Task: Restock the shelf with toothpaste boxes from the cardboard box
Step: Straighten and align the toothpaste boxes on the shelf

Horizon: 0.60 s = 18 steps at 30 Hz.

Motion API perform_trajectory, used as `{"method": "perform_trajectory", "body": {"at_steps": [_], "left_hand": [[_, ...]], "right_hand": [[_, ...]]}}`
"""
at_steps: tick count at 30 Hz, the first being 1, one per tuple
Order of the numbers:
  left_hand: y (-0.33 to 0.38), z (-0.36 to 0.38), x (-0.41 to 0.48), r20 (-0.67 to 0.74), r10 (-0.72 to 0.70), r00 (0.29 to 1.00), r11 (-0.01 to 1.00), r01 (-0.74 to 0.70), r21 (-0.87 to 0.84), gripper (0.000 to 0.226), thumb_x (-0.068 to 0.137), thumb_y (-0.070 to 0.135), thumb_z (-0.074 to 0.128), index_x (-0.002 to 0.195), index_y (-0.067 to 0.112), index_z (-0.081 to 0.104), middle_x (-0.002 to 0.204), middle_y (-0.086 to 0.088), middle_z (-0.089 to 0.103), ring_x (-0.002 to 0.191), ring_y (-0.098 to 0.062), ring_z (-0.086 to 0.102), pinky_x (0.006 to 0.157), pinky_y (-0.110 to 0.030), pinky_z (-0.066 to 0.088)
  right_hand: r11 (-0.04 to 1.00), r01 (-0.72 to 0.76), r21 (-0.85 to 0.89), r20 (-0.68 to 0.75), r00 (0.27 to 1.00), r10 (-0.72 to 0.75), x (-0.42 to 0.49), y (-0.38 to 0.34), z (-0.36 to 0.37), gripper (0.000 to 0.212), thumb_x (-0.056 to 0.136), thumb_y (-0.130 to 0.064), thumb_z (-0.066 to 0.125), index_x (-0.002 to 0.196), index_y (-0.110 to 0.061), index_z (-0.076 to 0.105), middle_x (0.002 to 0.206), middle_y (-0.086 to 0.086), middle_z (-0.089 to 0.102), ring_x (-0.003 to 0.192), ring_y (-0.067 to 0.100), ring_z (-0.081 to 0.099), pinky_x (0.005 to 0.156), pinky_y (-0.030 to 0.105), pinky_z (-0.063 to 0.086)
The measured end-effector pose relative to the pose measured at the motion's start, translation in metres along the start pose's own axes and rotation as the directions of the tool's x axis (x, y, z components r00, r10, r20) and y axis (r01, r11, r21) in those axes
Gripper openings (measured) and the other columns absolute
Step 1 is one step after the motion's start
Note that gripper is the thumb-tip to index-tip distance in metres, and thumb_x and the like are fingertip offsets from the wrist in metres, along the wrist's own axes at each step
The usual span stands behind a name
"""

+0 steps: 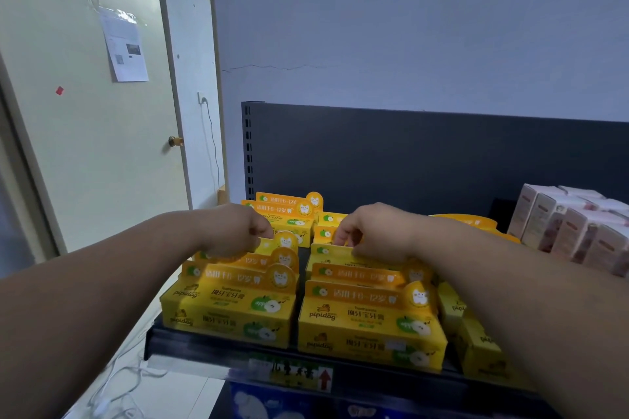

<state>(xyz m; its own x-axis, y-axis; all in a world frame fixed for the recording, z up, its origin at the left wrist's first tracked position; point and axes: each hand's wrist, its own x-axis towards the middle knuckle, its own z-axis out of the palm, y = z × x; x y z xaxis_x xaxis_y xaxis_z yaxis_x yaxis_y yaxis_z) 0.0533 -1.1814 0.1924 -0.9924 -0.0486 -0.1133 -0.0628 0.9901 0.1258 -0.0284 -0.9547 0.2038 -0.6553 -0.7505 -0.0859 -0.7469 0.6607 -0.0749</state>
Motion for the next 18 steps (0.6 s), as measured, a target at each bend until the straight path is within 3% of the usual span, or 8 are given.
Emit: {"method": "perform_trajectory", "body": {"at_steps": [4, 7, 9, 12, 18], "left_hand": [[-0.001, -0.005, 0.002, 0.007, 0.01, 1.0, 0.999, -0.01, -0.045, 0.02, 0.099, 0.032, 0.046, 0.114, 0.033, 0.059, 0.112, 0.012, 0.06, 0.101, -0.006, 0.055, 0.083, -0.021, 0.04], [-0.001, -0.012, 0.01, -0.114, 0.017, 0.993, 0.99, -0.033, -0.137, 0.028, 0.099, 0.037, 0.044, 0.123, 0.031, 0.059, 0.119, 0.01, 0.059, 0.106, -0.007, 0.053, 0.086, -0.023, 0.039], [0.0, -0.014, 0.02, -0.21, -0.018, 0.977, 0.99, -0.012, -0.142, 0.03, 0.099, 0.034, 0.045, 0.127, 0.031, 0.056, 0.125, 0.007, 0.057, 0.108, -0.01, 0.052, 0.085, -0.024, 0.039], [0.002, -0.012, 0.039, -0.27, -0.045, 0.962, 0.994, 0.017, -0.105, 0.034, 0.099, 0.03, 0.048, 0.132, 0.031, 0.051, 0.135, 0.002, 0.053, 0.117, -0.018, 0.052, 0.089, -0.028, 0.042], [0.001, -0.002, 0.077, -0.192, -0.081, 0.978, 0.996, 0.085, 0.012, 0.048, 0.096, 0.024, 0.051, 0.141, 0.037, 0.04, 0.139, -0.003, 0.048, 0.123, -0.023, 0.049, 0.101, -0.037, 0.043]], "right_hand": [[1.0, -0.007, 0.016, 0.038, 0.999, 0.007, -0.001, 0.004, -0.009, 0.025, 0.093, -0.03, 0.062, 0.117, -0.034, 0.065, 0.099, -0.014, 0.056, 0.099, 0.009, 0.057, 0.084, 0.025, 0.051], [0.993, -0.021, 0.113, -0.13, 0.991, 0.036, 0.006, 0.01, -0.011, 0.025, 0.093, -0.042, 0.059, 0.115, -0.033, 0.067, 0.098, -0.016, 0.056, 0.099, 0.009, 0.057, 0.086, 0.029, 0.052], [0.992, -0.026, 0.121, -0.207, 0.977, 0.051, 0.015, 0.011, -0.009, 0.025, 0.095, -0.039, 0.057, 0.118, -0.034, 0.065, 0.107, -0.013, 0.06, 0.101, 0.011, 0.058, 0.085, 0.03, 0.053], [0.994, -0.013, 0.105, -0.21, 0.977, 0.035, 0.029, 0.01, -0.006, 0.032, 0.096, -0.033, 0.057, 0.128, -0.035, 0.058, 0.119, -0.011, 0.06, 0.108, 0.011, 0.057, 0.086, 0.029, 0.052], [0.999, -0.034, 0.041, -0.155, 0.987, 0.039, 0.061, 0.016, -0.011, 0.045, 0.094, -0.03, 0.059, 0.136, -0.041, 0.048, 0.136, -0.007, 0.054, 0.117, 0.017, 0.054, 0.089, 0.034, 0.053]]}}
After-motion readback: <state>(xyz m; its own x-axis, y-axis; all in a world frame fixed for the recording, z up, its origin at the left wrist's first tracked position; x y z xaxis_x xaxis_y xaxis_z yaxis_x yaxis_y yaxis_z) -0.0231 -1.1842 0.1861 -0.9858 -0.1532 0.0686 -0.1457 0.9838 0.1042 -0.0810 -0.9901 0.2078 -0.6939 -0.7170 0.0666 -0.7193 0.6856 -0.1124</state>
